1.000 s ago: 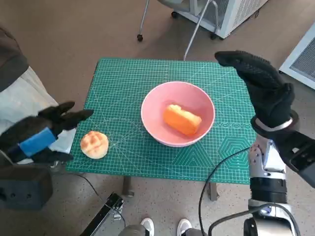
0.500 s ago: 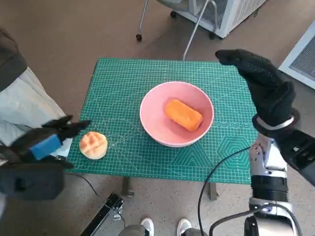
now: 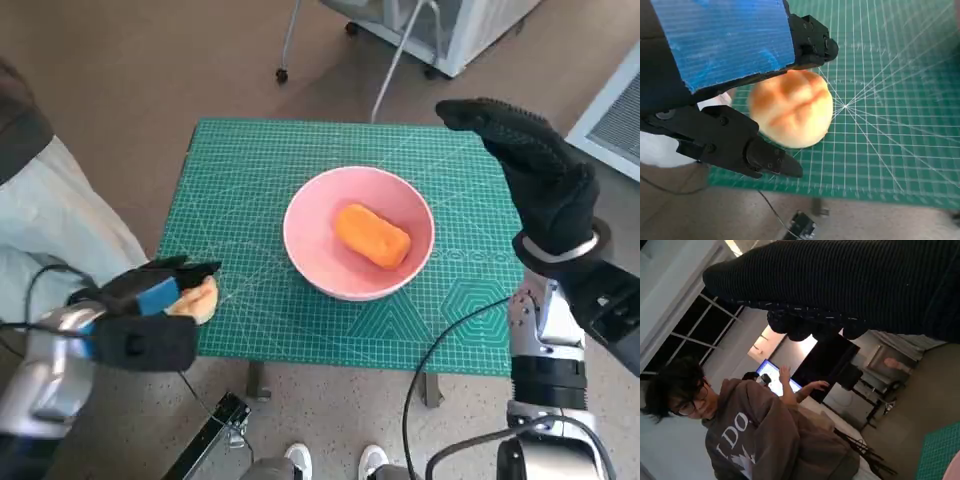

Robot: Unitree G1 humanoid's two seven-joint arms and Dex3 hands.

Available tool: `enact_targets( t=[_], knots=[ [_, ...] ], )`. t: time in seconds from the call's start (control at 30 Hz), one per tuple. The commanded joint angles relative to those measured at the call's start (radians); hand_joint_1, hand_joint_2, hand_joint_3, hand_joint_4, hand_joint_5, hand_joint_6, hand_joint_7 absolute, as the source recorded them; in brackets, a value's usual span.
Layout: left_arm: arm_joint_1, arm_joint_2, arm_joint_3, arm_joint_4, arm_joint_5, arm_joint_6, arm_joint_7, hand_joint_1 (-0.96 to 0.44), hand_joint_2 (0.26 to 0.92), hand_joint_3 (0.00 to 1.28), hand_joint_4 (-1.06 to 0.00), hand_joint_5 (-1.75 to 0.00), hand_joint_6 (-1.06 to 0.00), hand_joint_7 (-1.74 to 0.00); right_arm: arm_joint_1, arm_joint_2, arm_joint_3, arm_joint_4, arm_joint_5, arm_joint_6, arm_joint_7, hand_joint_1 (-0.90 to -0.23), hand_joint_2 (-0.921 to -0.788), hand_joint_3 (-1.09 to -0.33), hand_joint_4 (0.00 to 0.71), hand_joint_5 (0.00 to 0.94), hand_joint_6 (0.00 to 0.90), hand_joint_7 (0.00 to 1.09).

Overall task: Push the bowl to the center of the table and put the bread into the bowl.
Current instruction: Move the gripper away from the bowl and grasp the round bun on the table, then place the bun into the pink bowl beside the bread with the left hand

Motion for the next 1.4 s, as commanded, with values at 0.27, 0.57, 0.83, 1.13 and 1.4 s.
enact_targets(
  t=[0.27,0.57,0.83,1.13,1.4],
  knots=[
    [-0.096,-0.043,-0.085,0.274,0.066,-0.101,0.14,-0.06,0.919,0.09,-0.53,-0.08,-0.57,-0.23,0.025,-0.019,-0.002,-0.025,0.005,0.024,0.017,-0.669,-0.921,-0.784,-0.001,0.479,-0.001,0.73],
    [-0.121,-0.017,-0.079,0.375,0.055,-0.202,0.23,-0.02,0.92,0.2,-0.53,-1.27,-0.5,-1.23,0.026,-0.021,-0.002,-0.029,0.003,0.021,0.02,-0.67,-0.921,-0.79,-0.001,0.482,-0.001,0.72],
    [-0.137,0.01,-0.053,0.358,0.037,-0.219,0.241,0.0,0.92,0.18,-0.52,-1.38,-0.54,-1.22,0.019,-0.019,0.0,-0.018,-0.003,0.015,0.018,-0.666,-0.921,-0.795,-0.001,0.481,-0.001,0.71],
    [-0.151,0.015,0.062,0.122,-0.06,-0.178,0.209,0.0,0.921,0.18,-0.51,-1.38,-0.55,-1.23,0.008,-0.016,0.003,0.0,-0.009,0.01,0.019,-0.665,-0.921,-0.793,-0.001,0.479,-0.001,0.71],
    [-0.213,-0.059,0.112,-0.044,-0.123,-0.18,0.241,0.0,0.92,0.19,-0.46,-1.46,-0.58,-1.16,-0.006,-0.008,0.009,0.018,-0.019,0.006,0.012,-0.661,-0.921,-0.79,-0.001,0.476,-0.001,0.71]
  ],
)
